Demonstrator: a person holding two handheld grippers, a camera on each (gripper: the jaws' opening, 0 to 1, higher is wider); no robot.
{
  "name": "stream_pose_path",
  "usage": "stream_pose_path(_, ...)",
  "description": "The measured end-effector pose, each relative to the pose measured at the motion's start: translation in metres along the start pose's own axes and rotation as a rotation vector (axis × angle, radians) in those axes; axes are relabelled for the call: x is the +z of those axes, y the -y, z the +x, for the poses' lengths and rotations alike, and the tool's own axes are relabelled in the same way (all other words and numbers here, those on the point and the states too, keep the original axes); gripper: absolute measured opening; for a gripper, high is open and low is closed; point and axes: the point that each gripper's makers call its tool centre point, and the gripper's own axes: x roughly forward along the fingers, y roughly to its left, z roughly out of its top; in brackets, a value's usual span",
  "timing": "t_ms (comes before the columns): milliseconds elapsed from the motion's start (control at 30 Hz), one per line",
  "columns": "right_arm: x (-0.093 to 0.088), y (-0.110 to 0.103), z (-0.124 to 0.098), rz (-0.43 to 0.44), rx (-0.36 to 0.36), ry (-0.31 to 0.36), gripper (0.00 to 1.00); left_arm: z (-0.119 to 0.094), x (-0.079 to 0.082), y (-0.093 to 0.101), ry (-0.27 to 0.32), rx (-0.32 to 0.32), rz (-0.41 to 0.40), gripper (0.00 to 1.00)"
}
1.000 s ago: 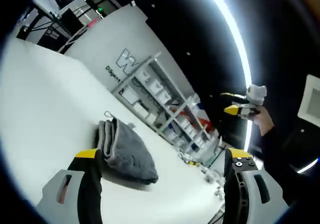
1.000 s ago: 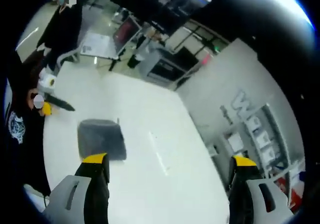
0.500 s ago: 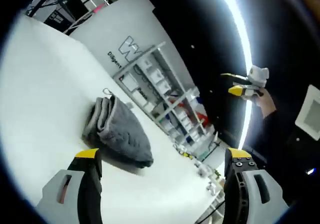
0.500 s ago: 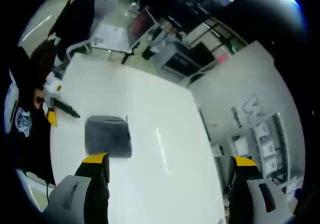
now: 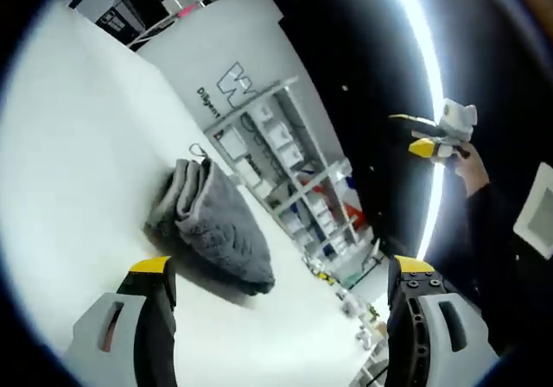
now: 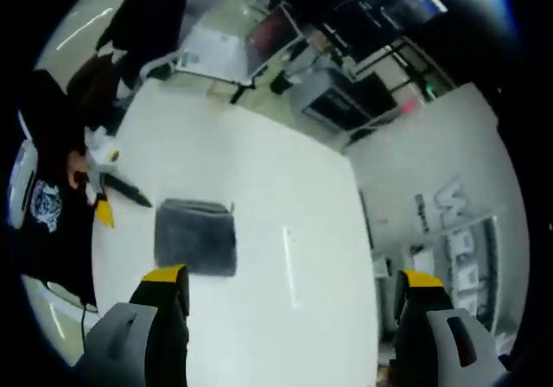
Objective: Open the folded towel by lifting each exposed corner and separating the folded layers until the towel lies flat within the target outline without major curled edges
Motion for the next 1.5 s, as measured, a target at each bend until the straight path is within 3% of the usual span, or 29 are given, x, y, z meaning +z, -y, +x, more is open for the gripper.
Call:
stream_pose_path(300, 0.003, -0.014, 0.014, -0.026, 0.034, -0.001, 1.00, 0.013, 0.002, -0.005, 0.003, 0.024, -0.020, 1.00)
stream_pose_path(567, 0.005, -0.016, 0.040, -0.046, 0.061, -0.020, 1.00, 0.029, 0.004, -0.005, 0.002, 0.039, 0.008, 1.00)
stream_pose_path(1200, 0.015, -0.026, 0.102, -0.085, 0.146, -0.016, 0.99, 0.036, 0.007, -0.014, -0.015, 0.083, 0.001, 0.96)
stream_pose_path(1300, 0.019, -0.027, 0.107, -0.090, 0.154, -0.006, 0.99, 0.038, 0.008, -0.022, -0.012, 0.101, 0.004, 0.89)
stream_pose_path(1500, 0.019, -0.027, 0.112, -0.095, 0.162, 0.001, 0.98, 0.037, 0.012, -0.037, 0.001, 0.152, 0.017, 0.61)
